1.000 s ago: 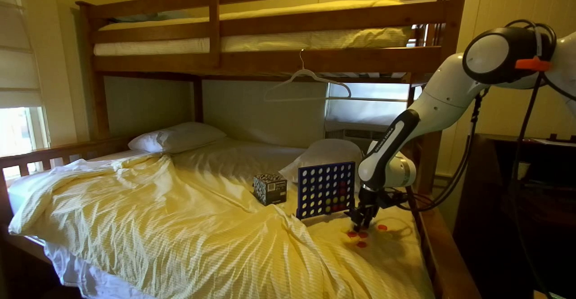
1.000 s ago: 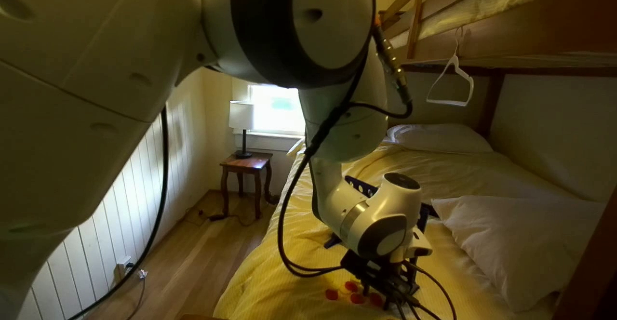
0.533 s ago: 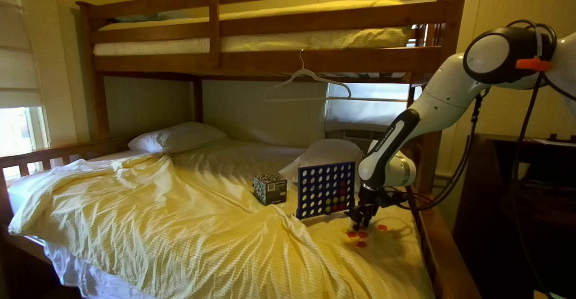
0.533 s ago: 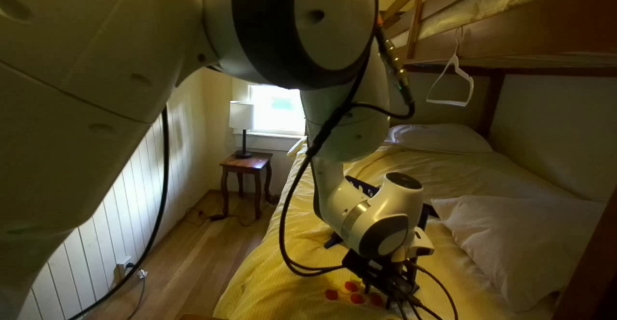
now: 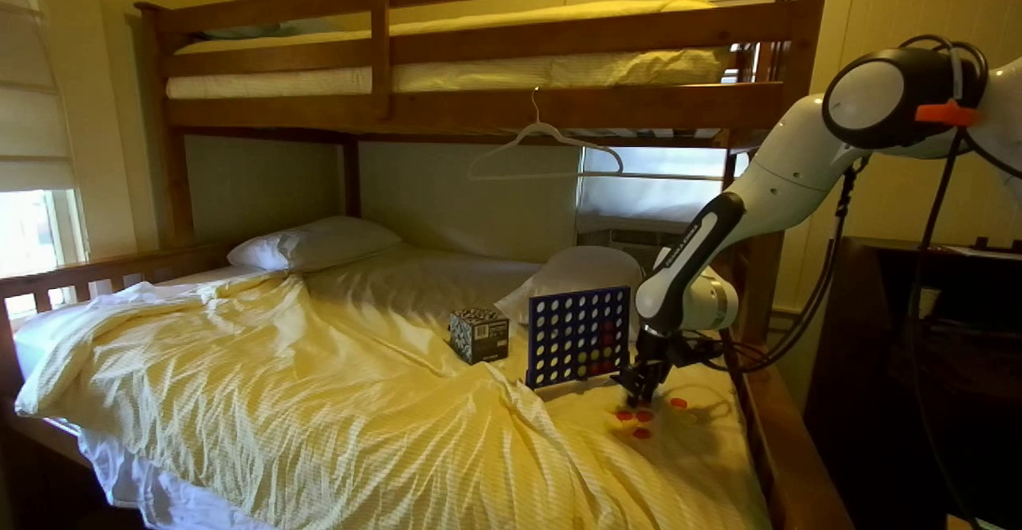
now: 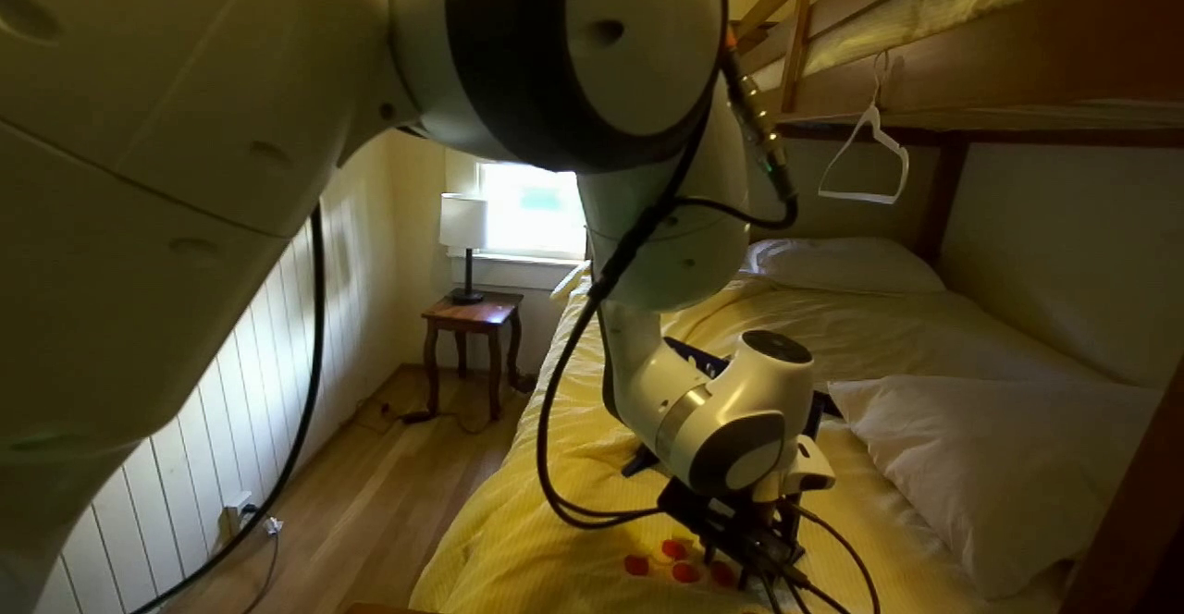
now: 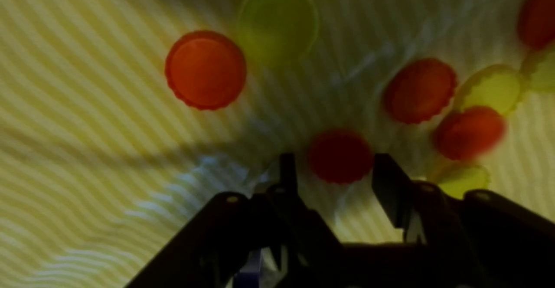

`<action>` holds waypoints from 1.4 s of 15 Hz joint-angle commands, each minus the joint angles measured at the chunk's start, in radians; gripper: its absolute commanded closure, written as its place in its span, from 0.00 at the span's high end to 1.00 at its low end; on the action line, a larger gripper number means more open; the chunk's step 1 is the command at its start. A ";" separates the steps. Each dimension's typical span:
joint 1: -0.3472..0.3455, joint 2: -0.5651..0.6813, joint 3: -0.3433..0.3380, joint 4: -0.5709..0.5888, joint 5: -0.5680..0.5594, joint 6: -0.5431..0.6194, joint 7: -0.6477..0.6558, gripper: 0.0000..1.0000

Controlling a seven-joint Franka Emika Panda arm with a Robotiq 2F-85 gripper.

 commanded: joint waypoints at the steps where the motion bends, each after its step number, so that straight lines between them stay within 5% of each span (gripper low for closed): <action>1: -0.017 0.014 0.019 0.018 0.039 0.010 -0.037 0.41; 3: -0.017 0.014 0.019 0.019 0.040 0.010 -0.037 0.29; 14: -0.024 -0.043 0.019 -0.036 0.065 0.066 -0.021 0.09; 18: -0.140 -0.126 0.135 -0.154 0.100 0.250 -0.094 0.09; 21: -0.302 -0.172 0.300 -0.251 0.082 0.421 -0.165 0.09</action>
